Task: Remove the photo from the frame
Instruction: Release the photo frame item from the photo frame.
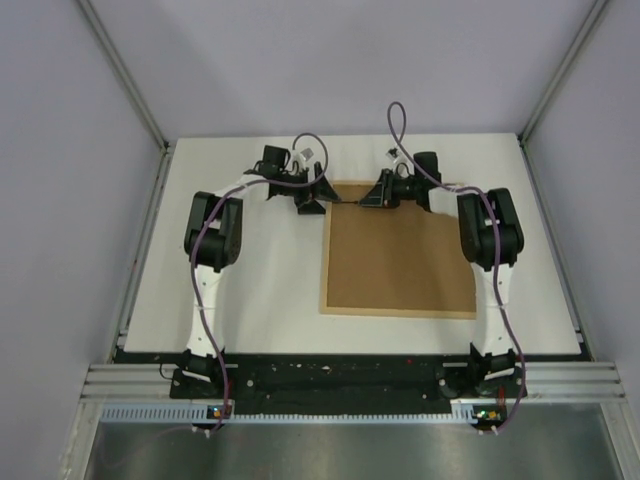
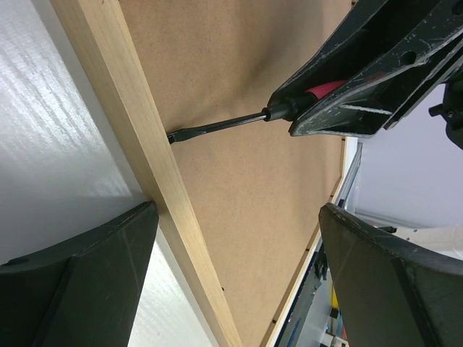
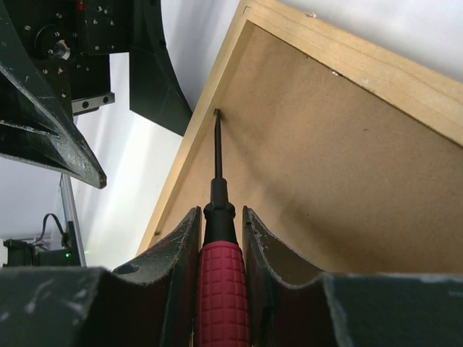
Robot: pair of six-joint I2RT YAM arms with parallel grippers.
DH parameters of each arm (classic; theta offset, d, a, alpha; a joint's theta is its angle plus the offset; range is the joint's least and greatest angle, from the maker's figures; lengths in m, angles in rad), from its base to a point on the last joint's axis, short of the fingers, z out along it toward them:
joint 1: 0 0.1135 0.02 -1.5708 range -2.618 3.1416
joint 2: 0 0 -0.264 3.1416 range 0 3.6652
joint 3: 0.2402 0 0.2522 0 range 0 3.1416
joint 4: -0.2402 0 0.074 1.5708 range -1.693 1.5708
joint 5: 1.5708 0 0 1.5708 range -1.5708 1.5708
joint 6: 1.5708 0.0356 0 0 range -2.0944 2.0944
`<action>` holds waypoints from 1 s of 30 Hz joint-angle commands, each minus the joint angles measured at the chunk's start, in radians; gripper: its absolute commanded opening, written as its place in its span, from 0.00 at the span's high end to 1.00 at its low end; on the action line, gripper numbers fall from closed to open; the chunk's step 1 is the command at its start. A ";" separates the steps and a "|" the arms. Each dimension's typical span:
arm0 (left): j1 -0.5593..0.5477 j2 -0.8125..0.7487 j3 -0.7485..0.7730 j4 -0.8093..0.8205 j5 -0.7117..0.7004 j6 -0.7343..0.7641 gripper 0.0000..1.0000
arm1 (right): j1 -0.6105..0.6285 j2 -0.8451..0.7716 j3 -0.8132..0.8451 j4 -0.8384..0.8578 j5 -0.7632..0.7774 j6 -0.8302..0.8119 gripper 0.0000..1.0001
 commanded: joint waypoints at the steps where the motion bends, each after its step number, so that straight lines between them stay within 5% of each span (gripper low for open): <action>1: -0.067 -0.042 -0.008 0.015 0.070 0.007 0.02 | 0.143 0.013 0.066 -0.081 0.068 -0.039 1.00; 22: -0.079 -0.042 -0.005 0.012 0.072 0.011 0.02 | 0.355 -0.081 0.296 -0.329 0.200 -0.056 1.00; 30: -0.039 -0.094 -0.005 -0.075 -0.041 0.082 0.02 | 0.297 -0.184 0.215 -0.369 0.277 -0.092 1.00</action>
